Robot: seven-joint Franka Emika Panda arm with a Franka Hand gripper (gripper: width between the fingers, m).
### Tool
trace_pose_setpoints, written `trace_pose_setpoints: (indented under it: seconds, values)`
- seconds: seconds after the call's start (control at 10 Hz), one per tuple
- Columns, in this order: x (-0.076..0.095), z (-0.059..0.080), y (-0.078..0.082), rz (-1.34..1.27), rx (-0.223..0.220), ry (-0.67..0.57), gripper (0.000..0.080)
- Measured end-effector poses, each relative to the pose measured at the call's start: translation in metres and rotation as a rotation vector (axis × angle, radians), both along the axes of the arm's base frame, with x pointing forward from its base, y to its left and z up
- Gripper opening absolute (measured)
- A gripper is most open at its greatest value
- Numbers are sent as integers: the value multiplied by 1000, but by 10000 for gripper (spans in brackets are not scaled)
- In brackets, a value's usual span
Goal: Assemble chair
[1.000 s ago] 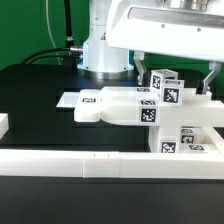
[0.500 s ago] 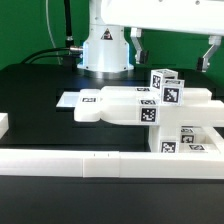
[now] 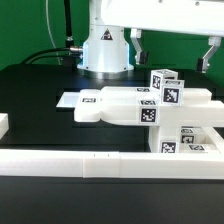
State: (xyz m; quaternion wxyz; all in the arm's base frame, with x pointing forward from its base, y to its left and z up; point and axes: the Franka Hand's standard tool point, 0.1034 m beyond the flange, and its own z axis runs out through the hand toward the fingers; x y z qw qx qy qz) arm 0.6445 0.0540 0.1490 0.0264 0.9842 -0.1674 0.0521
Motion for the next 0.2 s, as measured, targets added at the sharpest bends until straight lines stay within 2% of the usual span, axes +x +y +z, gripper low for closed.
trace_pose_setpoints:
  seconds: [0.2]
  values:
    - [0,0,0,0,0,0,649]
